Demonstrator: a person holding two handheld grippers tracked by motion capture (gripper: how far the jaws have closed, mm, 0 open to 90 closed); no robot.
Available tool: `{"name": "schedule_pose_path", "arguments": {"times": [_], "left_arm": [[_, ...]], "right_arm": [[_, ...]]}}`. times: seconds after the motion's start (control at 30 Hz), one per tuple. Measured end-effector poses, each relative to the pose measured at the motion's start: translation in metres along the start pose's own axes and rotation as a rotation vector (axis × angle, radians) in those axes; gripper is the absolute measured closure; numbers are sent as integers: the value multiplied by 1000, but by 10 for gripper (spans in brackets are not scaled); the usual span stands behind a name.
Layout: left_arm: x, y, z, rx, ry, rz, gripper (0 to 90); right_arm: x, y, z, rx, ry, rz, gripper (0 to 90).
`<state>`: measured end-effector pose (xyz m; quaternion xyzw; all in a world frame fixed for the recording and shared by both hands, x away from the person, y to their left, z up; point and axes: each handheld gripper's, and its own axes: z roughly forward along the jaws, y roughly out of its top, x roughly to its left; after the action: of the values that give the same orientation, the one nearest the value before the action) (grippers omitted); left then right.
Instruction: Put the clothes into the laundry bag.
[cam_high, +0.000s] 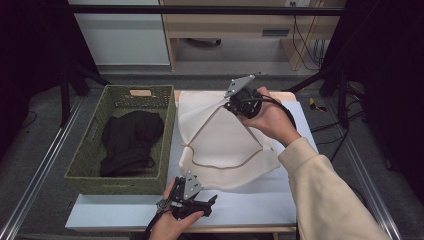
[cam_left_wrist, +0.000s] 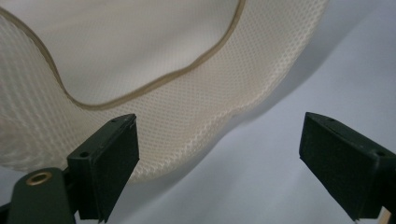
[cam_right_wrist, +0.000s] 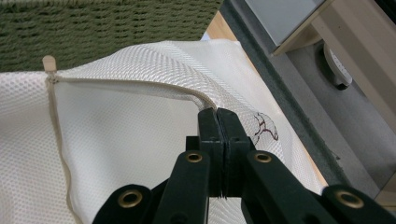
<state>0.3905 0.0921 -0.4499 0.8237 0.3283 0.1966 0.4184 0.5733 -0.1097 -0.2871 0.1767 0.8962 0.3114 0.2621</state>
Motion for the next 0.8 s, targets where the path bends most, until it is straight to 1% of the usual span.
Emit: {"name": "schedule_pose_path", "arguments": {"times": [0.1,0.13,0.2,0.23,0.27,0.3,0.33,0.37,0.4,0.43,0.47,0.5,0.57,0.6,0.63,0.67,0.7,0.77,0.8], "left_arm": [[2,11,-10,-14,-14,0,119],[2,11,-10,-14,-14,0,119],[5,21,-18,-22,-16,0,119],[7,27,-23,-24,-15,6,118],[10,34,-29,-26,-6,18,116],[17,48,-41,-25,9,36,111],[17,48,-41,-25,9,36,110],[27,63,-53,-36,30,35,108],[27,63,-53,-36,30,35,106],[41,76,-65,-24,57,39,101],[41,76,-65,-24,57,39,100],[57,87,-75,-22,94,28,100],[75,94,-84,-6,140,19,100],[84,96,-87,14,147,0,99],[84,96,-87,14,147,0,96],[94,98,-90,25,158,-4,96],[114,100,-96,31,208,-13,94],[133,100,-101,46,235,-34,92],[141,100,-103,48,256,-48,92]], "right_arm": [[-4,2,1,-11,3,22,899],[-4,2,1,-11,3,22,899],[-7,3,1,-10,5,29,900],[-8,3,2,-17,7,33,900],[-9,3,2,-19,7,35,899],[-12,3,3,-36,9,52,899],[-13,3,2,-41,12,64,900],[-14,2,2,-45,14,68,899],[-14,2,2,-45,14,68,899],[-16,1,2,-47,14,79,899],[-16,1,2,-47,14,79,899],[-19,-1,4,-52,15,86,899],[-22,-3,5,-59,21,97,899],[-24,-4,6,-62,25,103,899],[-24,-4,6,-62,25,103,899],[-25,-4,7,-61,28,108,899],[-28,-6,10,-59,33,113,899],[-31,-8,14,-60,39,123,899],[-33,-9,16,-61,40,126,899]]}}
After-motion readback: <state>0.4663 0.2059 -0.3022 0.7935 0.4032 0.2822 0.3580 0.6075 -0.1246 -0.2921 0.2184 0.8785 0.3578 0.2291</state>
